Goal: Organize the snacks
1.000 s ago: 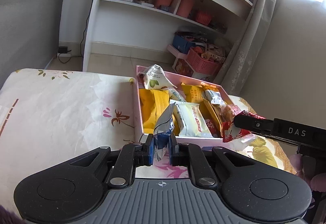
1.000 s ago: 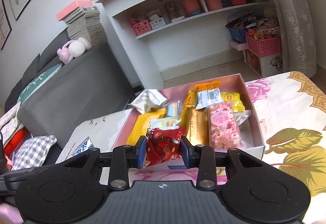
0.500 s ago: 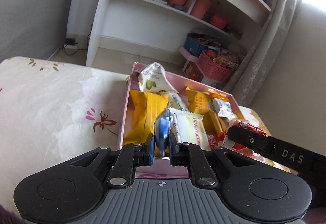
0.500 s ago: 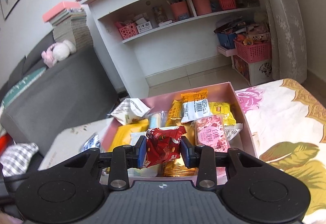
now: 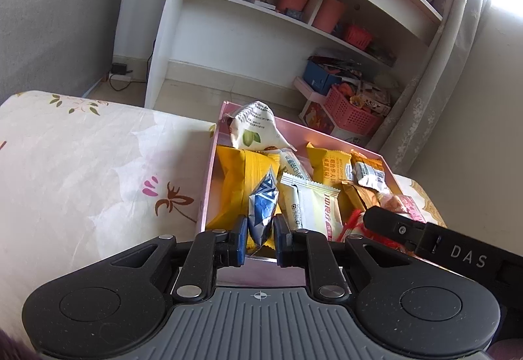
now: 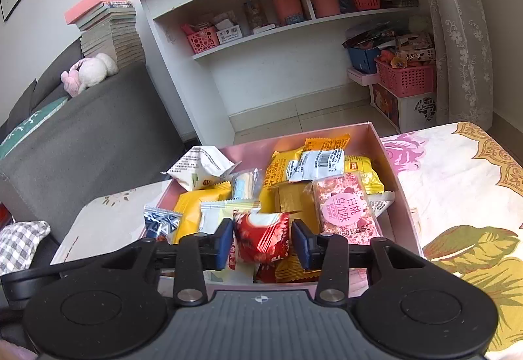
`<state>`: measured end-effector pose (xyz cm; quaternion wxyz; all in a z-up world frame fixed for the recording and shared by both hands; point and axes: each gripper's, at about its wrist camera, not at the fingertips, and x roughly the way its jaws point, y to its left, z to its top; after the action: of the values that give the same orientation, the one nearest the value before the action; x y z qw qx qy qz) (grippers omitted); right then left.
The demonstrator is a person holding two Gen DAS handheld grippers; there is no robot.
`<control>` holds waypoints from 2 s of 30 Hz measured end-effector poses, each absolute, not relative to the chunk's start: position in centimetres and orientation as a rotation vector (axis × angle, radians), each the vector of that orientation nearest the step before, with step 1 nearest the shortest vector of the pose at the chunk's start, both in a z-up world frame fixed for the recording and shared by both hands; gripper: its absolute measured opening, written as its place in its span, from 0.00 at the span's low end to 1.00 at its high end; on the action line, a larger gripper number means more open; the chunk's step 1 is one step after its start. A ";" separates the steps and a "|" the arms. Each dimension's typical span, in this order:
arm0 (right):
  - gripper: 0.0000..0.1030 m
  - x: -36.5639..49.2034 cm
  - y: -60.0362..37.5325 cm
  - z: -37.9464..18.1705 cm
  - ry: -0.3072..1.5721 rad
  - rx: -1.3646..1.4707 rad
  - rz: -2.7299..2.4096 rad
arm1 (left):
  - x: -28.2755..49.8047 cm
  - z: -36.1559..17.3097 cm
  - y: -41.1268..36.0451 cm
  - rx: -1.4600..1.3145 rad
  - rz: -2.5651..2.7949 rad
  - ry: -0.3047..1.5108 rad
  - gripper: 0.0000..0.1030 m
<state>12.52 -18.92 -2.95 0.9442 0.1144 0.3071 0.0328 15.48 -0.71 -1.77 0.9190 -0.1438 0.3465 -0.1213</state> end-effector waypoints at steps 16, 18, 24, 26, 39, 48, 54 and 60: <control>0.82 9.1 -20.3 0.2 0.595 0.219 0.029 | 10.8 0.7 -0.6 -0.154 -0.260 0.751 0.87; 0.82 8.2 -20.5 0.3 0.620 0.187 0.028 | 10.0 0.7 -0.3 -0.120 -0.238 0.787 0.87; 0.88 5.4 -20.9 0.4 0.662 0.086 0.029 | 7.8 0.2 0.7 -0.087 -0.205 0.863 0.94; 0.90 4.8 -21.2 0.5 0.677 0.087 0.015 | 7.3 0.0 1.0 -0.086 -0.198 0.890 0.95; 0.91 4.7 -20.1 -1.1 0.791 0.079 -0.102 | 7.5 0.3 1.7 -0.068 -0.062 0.908 0.99; 0.92 5.5 -17.8 -1.1 0.802 0.030 -0.080 | 7.7 0.1 1.8 -0.013 0.009 0.948 1.00; 0.93 5.1 -16.9 0.0 0.790 0.004 -0.081 | 6.9 1.0 1.4 -0.003 0.022 0.936 1.00; 0.93 4.5 -16.8 0.4 0.791 -0.012 -0.088 | 6.5 1.4 0.7 0.002 0.025 0.943 1.00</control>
<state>4.49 -16.84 0.44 0.9218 -0.0061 0.3853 -0.0428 6.52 0.65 1.39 0.8908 0.0009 0.4542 0.0121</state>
